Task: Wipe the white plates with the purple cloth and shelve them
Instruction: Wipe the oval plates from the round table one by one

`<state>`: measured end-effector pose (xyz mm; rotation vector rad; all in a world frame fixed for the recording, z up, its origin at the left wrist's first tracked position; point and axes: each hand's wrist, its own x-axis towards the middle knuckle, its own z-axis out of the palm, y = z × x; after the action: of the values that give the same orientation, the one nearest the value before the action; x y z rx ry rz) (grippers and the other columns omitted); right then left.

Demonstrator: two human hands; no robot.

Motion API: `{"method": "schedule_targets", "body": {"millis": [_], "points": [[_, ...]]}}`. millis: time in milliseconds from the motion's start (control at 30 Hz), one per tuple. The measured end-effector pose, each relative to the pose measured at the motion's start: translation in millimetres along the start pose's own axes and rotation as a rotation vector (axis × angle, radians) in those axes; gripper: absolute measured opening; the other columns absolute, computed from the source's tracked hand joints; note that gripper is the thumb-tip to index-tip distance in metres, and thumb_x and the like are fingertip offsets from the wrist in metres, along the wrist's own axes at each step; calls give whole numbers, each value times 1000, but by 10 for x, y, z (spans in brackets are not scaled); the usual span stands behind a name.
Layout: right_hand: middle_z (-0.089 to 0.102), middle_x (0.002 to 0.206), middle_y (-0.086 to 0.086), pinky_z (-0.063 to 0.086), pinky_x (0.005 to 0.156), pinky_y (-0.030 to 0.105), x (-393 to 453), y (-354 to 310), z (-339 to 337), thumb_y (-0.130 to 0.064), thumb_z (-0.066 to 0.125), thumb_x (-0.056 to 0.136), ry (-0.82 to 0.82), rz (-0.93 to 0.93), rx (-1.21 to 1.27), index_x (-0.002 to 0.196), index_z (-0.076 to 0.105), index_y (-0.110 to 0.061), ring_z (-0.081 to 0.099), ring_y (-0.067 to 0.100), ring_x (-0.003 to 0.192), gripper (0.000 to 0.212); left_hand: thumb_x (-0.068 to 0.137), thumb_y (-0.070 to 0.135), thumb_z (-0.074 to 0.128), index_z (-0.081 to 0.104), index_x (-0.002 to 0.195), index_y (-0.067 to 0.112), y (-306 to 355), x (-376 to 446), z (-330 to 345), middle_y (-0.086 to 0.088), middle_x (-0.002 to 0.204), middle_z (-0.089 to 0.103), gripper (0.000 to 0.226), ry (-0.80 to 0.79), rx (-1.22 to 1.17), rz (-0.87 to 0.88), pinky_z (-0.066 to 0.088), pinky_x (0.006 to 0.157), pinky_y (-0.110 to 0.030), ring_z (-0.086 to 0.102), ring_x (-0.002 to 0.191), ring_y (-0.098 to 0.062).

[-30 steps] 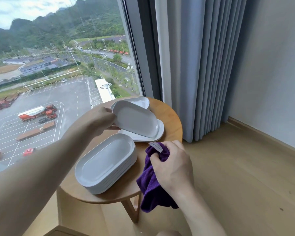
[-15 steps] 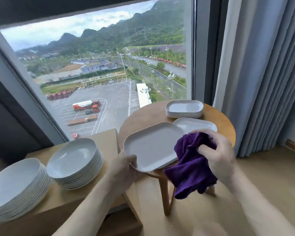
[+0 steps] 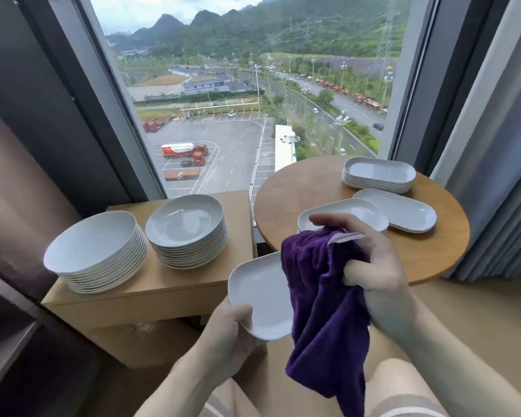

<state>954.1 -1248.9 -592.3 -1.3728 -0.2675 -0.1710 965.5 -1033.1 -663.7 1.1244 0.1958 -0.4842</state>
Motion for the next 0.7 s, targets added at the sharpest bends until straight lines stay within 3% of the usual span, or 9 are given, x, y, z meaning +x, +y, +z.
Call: {"method": "schedule_targets", "body": {"millis": [100,200,267,367,400,467,567,700], "points": [[68,99,19,52,77,30,-47,-125,83,4,42,54,48,-106,-56,120,67,-7,65,23,87,71,56,-1,42,56,136,10,-129,-56,15,-20,122,73,83,21,21,-26,48,101,-71,73,108,-41],[66,108,5,50,86,20,-101,-163,149,5,48,59,81,-288,-377,123,63,-10,66,19,104,68,58,2,44,56,139,11,-287,-75,11,-19,124,73,82,37,67,-57,49,100,-71,70,113,-43],[57,126,2,45,98,20,-145,-44,213,4,53,62,-23,-318,-604,132,55,-11,59,18,118,72,62,3,48,56,141,13,-321,-71,48,-21,127,71,81,38,58,-60,55,95,-66,68,115,-44],[36,153,-11,28,119,29,-242,237,253,-13,62,81,-441,-16,-883,155,28,-26,32,1,140,83,72,9,64,62,137,16,-282,-91,171,-24,125,71,66,56,-18,-31,62,77,-48,72,106,-40],[26,159,-17,19,123,32,-275,321,247,-25,64,87,-519,101,-960,159,18,-33,20,-7,142,85,73,17,71,64,136,13,-260,-111,196,-25,123,71,64,62,-56,-43,62,74,-44,73,103,-38],[16,162,-26,9,126,34,-305,426,228,-46,62,92,-520,168,-1013,160,12,-39,8,-17,138,85,72,24,76,67,132,9,-218,-152,169,-25,121,72,62,47,-93,-55,61,69,-40,74,98,-36],[29,153,-29,21,122,31,-304,486,283,-61,55,89,-366,23,-954,155,30,-39,20,-10,143,73,78,14,70,64,134,3,-149,-136,-3,-26,116,72,58,51,-86,-10,60,65,-39,74,90,-32],[49,137,-25,40,111,34,-400,602,438,-53,63,86,-211,-126,-820,137,55,-34,46,7,134,55,79,19,69,57,140,3,-72,-125,-103,-30,126,66,64,71,-99,32,60,74,-45,70,98,-38]]}}
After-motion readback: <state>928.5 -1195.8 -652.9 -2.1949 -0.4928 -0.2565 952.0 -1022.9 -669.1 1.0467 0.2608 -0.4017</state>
